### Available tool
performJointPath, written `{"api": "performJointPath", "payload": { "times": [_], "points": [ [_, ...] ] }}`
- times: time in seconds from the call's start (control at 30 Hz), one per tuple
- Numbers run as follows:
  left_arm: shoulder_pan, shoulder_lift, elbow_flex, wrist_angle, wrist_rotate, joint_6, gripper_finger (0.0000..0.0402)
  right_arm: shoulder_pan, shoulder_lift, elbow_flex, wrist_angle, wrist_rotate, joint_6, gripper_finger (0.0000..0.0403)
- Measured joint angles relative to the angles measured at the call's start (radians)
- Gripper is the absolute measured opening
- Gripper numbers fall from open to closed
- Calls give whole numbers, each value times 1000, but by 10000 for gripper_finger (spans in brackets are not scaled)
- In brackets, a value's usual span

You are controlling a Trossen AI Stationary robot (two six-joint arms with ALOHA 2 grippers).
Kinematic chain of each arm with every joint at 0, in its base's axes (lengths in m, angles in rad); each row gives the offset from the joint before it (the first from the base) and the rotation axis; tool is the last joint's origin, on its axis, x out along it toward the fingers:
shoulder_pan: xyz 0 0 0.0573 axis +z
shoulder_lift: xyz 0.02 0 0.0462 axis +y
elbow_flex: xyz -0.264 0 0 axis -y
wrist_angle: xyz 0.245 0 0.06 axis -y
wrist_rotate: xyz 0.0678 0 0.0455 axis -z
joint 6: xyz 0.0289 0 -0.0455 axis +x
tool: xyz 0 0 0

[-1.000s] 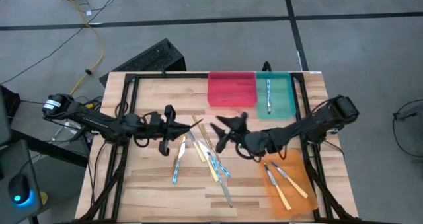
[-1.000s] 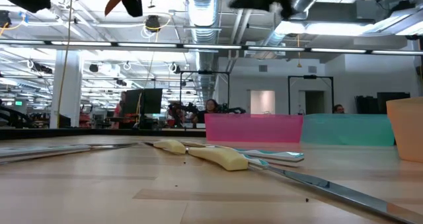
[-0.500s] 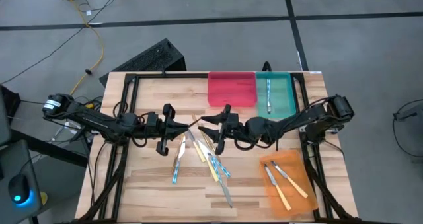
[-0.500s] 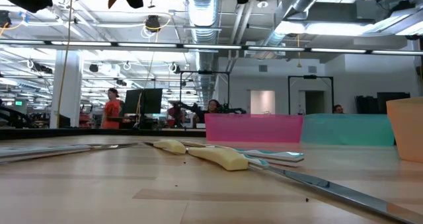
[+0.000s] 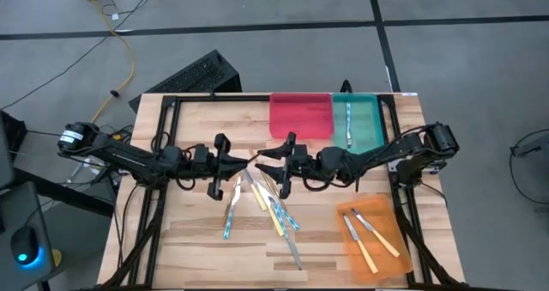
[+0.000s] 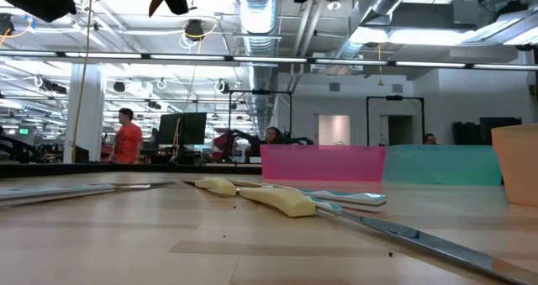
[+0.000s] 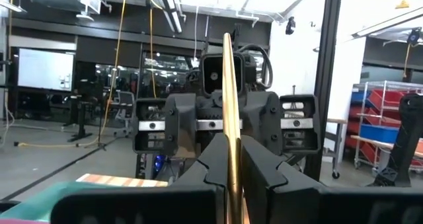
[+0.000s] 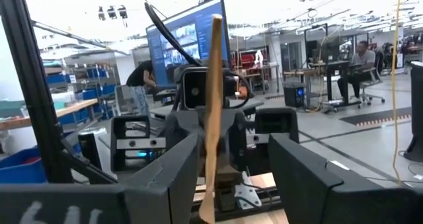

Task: Sort silverware by color (type)
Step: Put the golden knife into the red bin bin

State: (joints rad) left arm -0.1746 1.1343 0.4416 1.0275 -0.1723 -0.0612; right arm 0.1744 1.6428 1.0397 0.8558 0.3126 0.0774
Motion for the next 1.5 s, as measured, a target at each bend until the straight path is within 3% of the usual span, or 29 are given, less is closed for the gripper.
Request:
{"api": "performJointPath", "payload": {
  "times": [0.5, 0.83, 1.5],
  "points": [
    [1, 23, 0, 34, 12, -2, 3, -13, 0, 1, -10, 0, 7, 206],
    [1, 31, 0, 42, 11, 1, 3, -13, 0, 1, -42, 0, 12, 259],
    [31, 31, 0, 37, 30, 5, 3, -20, 0, 1, -1, 0, 10, 260]
  ]
}}
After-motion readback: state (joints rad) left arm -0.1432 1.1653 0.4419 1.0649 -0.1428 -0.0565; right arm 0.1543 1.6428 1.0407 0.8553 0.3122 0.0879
